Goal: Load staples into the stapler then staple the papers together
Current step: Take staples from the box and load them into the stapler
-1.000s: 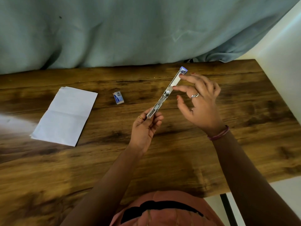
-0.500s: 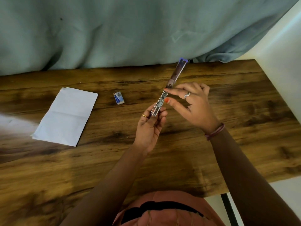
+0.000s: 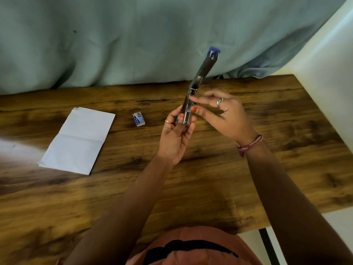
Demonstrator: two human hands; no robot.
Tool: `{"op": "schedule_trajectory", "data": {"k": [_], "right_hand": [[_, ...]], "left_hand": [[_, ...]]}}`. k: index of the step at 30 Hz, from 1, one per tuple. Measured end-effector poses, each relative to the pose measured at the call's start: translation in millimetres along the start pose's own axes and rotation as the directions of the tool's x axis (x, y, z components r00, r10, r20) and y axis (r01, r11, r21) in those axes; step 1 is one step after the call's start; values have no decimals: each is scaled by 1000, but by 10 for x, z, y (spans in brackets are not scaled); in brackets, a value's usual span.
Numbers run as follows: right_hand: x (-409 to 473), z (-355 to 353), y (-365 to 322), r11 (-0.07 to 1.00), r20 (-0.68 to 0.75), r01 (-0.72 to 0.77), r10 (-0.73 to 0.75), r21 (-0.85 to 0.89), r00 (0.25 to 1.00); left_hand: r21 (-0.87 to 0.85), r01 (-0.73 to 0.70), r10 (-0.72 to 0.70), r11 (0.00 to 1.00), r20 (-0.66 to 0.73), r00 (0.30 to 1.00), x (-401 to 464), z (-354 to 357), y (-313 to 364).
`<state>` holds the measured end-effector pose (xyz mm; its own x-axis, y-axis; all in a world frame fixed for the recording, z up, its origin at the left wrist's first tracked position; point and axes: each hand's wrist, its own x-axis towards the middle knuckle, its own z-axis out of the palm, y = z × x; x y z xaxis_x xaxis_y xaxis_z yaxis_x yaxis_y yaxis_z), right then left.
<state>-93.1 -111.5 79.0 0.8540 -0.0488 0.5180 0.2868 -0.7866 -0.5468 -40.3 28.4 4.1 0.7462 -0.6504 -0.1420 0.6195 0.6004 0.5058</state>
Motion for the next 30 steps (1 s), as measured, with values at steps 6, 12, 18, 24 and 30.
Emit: {"op": "schedule_trajectory", "data": {"k": [6, 12, 18, 24, 30], "right_hand": [[-8, -4, -25, 997, -44, -56, 59, 61, 997], [-16, -22, -78, 918, -83, -184, 226, 352, 970], [-34, -17, -110, 915, -114, -217, 269, 340, 957], [-30, -35, -84, 987, -84, -110, 120, 117, 989], [26, -20, 9, 987, -241, -131, 106, -91, 965]], "left_hand": [[-38, 22, -21, 999, 12, 1000, 11, 33, 10], [-30, 28, -28, 999, 6, 1000, 18, 57, -7], [-11, 29, -29, 1000, -5, 1000, 4, 70, -6], [113, 93, -98, 989, 43, 994, -14, 107, 36], [252, 91, -111, 963, 67, 992, -54, 134, 45]]}}
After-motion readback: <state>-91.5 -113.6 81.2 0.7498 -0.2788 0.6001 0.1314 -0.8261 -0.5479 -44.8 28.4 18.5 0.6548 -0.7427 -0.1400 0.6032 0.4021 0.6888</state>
